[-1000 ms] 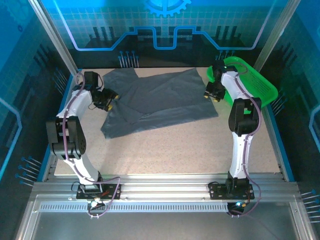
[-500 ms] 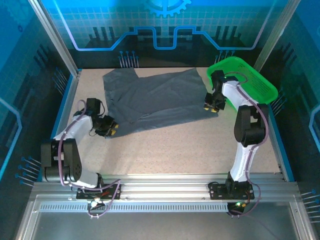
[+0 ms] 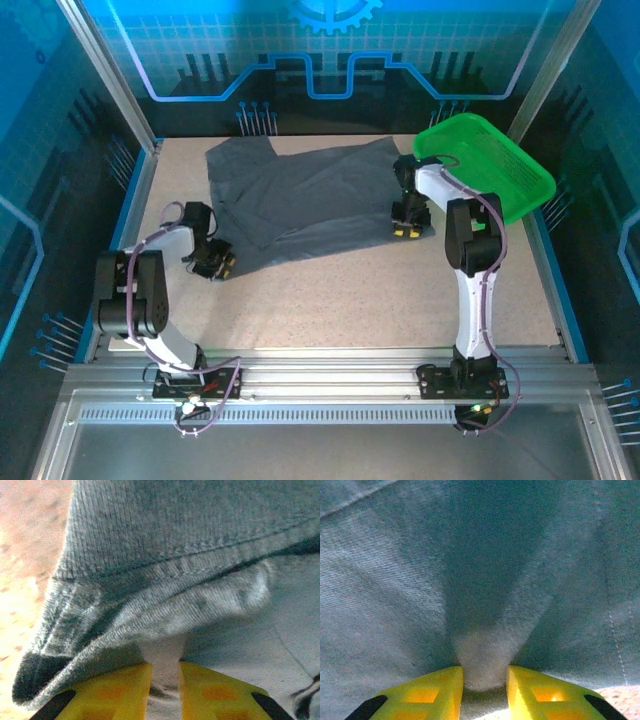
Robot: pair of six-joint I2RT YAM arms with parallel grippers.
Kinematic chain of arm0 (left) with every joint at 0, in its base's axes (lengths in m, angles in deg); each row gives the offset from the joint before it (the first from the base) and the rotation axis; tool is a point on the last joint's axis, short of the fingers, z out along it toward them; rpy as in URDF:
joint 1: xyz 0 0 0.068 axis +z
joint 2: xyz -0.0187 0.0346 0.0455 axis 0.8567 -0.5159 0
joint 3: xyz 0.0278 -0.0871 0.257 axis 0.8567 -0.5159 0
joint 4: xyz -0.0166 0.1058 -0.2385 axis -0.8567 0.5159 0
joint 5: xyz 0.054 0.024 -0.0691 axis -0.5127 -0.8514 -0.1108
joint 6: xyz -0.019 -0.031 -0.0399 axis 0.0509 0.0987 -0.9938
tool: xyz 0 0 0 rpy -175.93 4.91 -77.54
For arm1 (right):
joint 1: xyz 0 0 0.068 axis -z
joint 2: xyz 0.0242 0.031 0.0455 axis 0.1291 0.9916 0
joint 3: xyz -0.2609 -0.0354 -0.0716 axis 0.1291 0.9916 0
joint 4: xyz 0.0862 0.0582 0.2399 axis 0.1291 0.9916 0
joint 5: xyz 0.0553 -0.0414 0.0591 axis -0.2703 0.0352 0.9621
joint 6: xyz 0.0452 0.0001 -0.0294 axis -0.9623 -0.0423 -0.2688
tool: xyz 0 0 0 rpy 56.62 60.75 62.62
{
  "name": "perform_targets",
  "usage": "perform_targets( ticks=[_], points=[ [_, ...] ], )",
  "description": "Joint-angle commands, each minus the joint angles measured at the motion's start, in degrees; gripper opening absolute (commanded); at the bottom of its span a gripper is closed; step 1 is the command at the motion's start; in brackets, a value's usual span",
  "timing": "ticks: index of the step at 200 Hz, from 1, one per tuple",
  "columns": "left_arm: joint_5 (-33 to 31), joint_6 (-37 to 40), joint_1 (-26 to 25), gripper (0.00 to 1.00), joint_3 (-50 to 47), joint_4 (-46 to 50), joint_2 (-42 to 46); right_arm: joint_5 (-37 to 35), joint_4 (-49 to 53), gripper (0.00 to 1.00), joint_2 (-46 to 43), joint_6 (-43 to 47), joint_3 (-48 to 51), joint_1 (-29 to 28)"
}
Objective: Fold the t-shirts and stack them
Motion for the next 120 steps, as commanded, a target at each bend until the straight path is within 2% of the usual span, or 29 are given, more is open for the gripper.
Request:
perform_targets(
  ticks=[1, 41, 75, 101, 120],
  points=[
    [-2.9, -0.51, 2.64, 0.25, -3.95, 5.24, 3.24, -0.96, 4.82, 0.29, -2.61, -1.56, 6.85, -1.84],
    [-2.22, 4.54, 7.66, 0.25, -5.66, 9.0, 5.47, 1.3, 0.84, 0.28, -11.91, -5.54, 21.81, -4.94],
    [-1.43, 5.68, 11.8, 0.27, -9.08, 10.72, 9.64, 4.64, -2.73, 0.29, -18.47, -9.83, 31.37, -8.43],
    [-1.37, 5.6, 13.13, 0.31, -9.28, 11.87, 12.28, 5.49, -4.02, 0.31, -21.44, -11.16, 33.04, -10.88],
    [-3.52, 4.67, 11.49, 0.4, -6.47, 13.63, 15.96, 5.3, -4.88, 0.39, -25.45, -10.37, 31.52, -11.62]
  ],
)
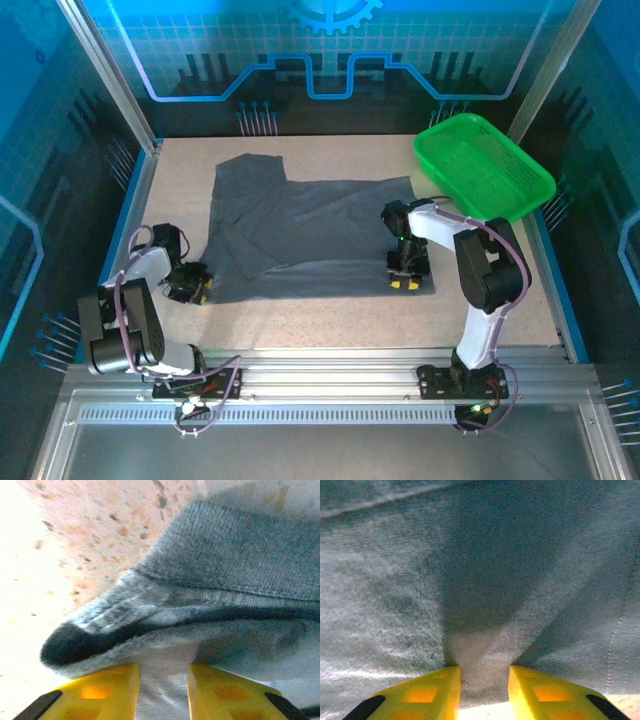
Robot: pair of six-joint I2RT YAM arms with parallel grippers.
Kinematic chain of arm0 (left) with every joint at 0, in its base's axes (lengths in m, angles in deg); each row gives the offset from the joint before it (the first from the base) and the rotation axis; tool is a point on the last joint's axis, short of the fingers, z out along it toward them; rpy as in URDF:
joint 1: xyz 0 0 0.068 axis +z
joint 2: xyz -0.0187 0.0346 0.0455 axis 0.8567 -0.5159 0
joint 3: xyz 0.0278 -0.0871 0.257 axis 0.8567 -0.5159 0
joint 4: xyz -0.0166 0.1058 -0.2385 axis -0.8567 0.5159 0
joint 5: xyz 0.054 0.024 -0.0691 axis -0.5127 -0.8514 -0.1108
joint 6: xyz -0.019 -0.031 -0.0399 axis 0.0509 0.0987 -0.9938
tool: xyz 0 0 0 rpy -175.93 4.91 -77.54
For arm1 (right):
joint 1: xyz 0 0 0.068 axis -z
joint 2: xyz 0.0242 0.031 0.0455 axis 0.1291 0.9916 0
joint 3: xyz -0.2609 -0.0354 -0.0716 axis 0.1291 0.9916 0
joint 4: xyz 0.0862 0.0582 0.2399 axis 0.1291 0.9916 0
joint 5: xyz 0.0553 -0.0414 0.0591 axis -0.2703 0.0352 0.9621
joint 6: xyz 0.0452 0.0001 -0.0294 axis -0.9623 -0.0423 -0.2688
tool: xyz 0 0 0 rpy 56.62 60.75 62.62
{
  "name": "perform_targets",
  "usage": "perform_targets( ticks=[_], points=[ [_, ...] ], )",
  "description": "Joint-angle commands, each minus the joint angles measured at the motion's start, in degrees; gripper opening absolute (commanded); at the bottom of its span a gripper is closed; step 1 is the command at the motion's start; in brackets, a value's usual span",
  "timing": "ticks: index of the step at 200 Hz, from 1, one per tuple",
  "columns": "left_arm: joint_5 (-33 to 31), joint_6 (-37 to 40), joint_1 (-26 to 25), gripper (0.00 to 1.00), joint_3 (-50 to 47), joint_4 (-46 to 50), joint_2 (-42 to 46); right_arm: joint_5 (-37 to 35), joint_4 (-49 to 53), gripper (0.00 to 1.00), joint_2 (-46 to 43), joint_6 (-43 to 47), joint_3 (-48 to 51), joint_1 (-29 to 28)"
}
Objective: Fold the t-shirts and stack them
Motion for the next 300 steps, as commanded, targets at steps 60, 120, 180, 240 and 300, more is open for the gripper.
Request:
perform_targets(
  ticks=[60, 120, 180, 240, 300],
  points=[
    [0.47, -12.69, -19.12, 0.54, 4.9, -0.76, 7.44, 14.98, -12.82, 0.54, -12.28, 6.8, -4.67, -1.64],
    [3.16, -19.0, -23.76, 0.54, 3.04, -8.88, -0.12, 18.86, -15.04, 0.54, -12.61, 4.96, -4.1, -1.71],
    [2.49, -20.53, -25.43, 0.41, 3.16, -12.29, -4.46, 18.94, -15.41, 0.53, -13.89, 4.63, -2.1, -1.09],
    [0.49, -17.48, -26.35, 0.0, 6.79, -12.41, -5.88, 19.01, -15.41, 0.52, -14.38, 4.02, -2.18, -0.57],
    [-0.27, -6.54, -28.31, 0.0, 19.37, -8.11, -13.24, 19.89, -15.25, 0.51, -14.95, 3.22, -3.81, 1.16]
  ],
)
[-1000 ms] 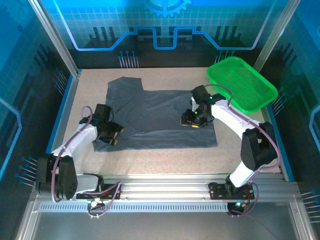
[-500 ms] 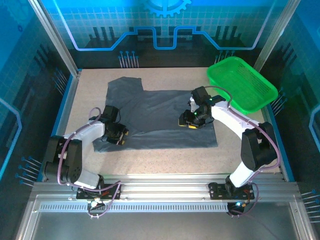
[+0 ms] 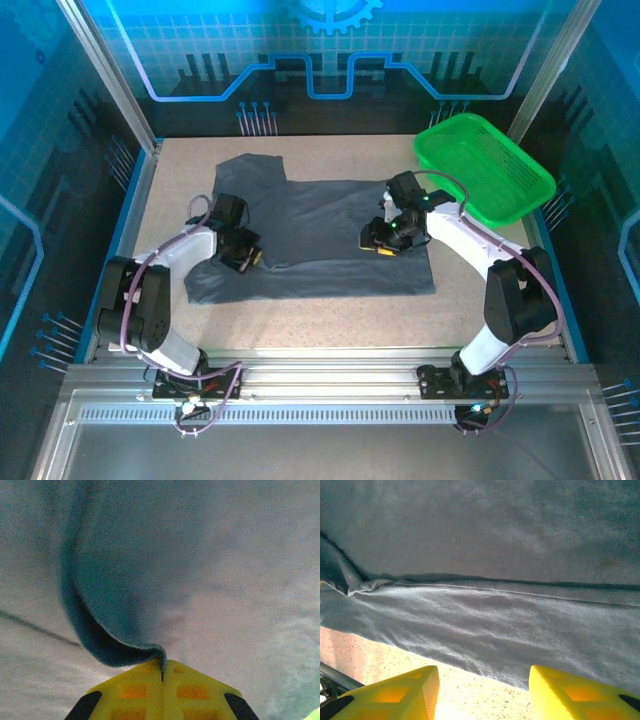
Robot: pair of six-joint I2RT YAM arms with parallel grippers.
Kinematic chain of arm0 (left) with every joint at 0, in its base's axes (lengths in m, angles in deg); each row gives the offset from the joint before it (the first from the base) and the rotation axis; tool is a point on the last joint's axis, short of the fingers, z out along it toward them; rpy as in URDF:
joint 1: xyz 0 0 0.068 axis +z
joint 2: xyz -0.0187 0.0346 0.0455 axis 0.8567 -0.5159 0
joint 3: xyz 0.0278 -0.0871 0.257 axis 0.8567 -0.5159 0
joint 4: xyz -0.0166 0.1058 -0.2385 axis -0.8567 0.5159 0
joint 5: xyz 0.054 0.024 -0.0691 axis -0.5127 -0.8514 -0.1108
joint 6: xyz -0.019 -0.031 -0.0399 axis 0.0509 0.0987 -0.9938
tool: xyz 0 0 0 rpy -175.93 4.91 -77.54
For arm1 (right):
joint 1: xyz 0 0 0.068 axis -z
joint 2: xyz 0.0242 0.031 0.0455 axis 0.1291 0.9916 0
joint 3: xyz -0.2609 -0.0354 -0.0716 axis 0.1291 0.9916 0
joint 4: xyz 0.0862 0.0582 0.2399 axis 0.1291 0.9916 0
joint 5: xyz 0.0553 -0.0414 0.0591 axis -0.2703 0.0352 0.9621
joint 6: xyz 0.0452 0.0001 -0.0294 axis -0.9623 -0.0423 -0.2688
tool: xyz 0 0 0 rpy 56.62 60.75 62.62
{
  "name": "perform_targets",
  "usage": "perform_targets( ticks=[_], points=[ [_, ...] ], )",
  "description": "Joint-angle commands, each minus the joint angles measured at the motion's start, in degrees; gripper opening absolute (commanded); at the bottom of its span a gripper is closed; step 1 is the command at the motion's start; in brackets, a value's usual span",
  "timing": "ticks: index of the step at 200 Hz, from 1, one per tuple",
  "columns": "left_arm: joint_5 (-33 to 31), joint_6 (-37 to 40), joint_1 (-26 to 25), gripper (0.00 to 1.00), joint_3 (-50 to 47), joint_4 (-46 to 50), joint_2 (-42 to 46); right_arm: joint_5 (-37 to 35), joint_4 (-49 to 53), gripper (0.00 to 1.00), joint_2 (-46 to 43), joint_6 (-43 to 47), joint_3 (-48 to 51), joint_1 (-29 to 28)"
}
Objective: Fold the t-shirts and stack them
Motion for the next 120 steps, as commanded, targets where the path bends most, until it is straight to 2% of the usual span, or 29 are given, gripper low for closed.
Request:
perform_targets(
  ticks=[1, 60, 120],
  points=[
    [-0.81, 6.98, -1.01, 0.0, 5.56, 3.6, -3.7, 1.72, 0.36, 0.51, -1.69, -0.67, -1.43, 1.18],
    [-0.3, 15.26, -3.52, 0.0, 17.91, 7.85, -13.44, 2.17, 0.89, 0.5, -2.11, -0.71, -1.37, 2.23],
    [-1.07, 20.93, -6.34, 0.0, 25.68, 11.39, -20.29, 2.91, 1.09, 0.5, -1.81, -0.49, -0.84, 2.76]
  ],
)
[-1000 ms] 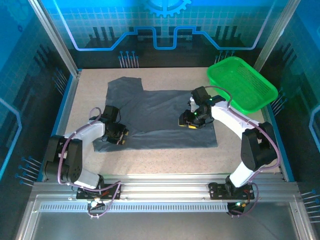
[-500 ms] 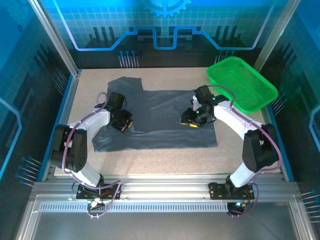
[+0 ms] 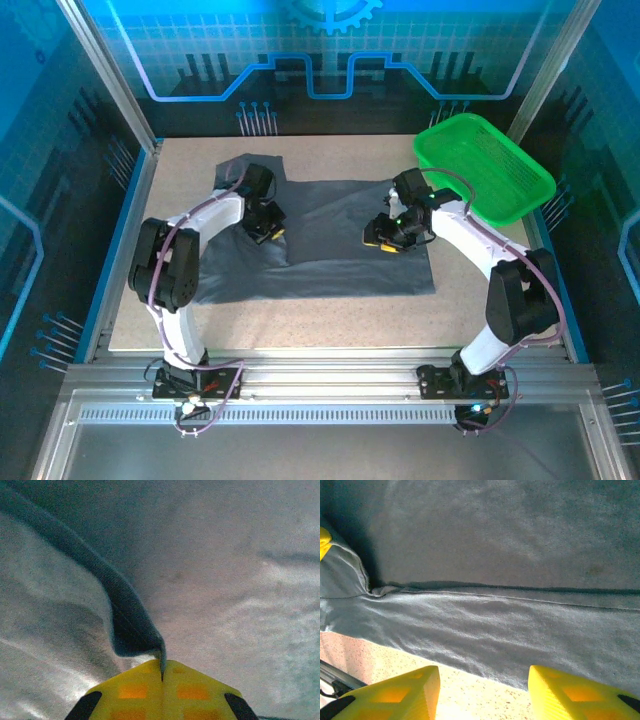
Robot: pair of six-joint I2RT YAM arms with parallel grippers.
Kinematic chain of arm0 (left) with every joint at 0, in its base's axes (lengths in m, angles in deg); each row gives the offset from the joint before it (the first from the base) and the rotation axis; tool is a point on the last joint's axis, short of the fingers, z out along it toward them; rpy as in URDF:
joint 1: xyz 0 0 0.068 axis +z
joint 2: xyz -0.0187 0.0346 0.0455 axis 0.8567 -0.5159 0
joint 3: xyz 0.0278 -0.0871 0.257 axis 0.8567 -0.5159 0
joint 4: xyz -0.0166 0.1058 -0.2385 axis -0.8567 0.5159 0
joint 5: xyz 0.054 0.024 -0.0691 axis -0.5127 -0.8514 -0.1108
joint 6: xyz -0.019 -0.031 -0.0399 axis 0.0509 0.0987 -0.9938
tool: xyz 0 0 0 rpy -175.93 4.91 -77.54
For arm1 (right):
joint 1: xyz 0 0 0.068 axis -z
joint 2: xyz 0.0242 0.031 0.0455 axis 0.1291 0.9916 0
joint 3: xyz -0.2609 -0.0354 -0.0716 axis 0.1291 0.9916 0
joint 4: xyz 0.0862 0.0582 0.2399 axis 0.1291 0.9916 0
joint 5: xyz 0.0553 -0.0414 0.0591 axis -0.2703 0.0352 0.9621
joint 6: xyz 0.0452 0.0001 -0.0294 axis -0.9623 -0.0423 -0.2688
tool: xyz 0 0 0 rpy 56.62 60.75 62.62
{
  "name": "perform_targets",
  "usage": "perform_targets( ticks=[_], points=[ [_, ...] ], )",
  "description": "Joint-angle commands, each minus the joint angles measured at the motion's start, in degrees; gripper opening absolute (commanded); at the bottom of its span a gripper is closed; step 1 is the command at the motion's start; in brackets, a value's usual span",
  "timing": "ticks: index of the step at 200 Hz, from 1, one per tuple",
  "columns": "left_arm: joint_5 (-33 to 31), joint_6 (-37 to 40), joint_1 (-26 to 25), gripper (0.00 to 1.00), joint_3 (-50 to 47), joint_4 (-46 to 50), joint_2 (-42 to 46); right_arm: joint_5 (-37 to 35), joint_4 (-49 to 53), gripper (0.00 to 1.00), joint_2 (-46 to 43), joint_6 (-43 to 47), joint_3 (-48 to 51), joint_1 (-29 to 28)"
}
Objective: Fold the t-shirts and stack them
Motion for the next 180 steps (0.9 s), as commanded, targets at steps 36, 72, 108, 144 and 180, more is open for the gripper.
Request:
perform_targets(
  ticks=[36, 72, 108, 144, 180],
  points=[
    [-1.9, 5.75, -1.5, 0.0, 4.48, 4.56, -4.68, 1.77, 1.07, 0.5, -0.82, -0.1, -0.82, 1.01],
    [-2.56, 6.73, -1.5, 0.16, 6.68, 4.79, -4.85, 1.04, 1.28, 0.51, -0.84, -0.18, -0.31, 1.03],
    [-5.83, 5.17, -1.42, 0.53, 5.81, 6.67, 1.66, -3.49, 1.25, 0.51, -2.68, -1.61, 2.86, 1.59],
    [-1.88, -0.92, 2.29, 0.4, -7.71, 5.08, 11.28, -7.22, 1.6, 0.48, -1.08, -1.69, 6.68, 2.59],
    [0.79, -4.21, 6.7, 0.27, -19.87, 2.63, 15.3, -11.8, 4.3, 0.45, 2.61, -1.82, 6.43, -0.52]
  ],
)
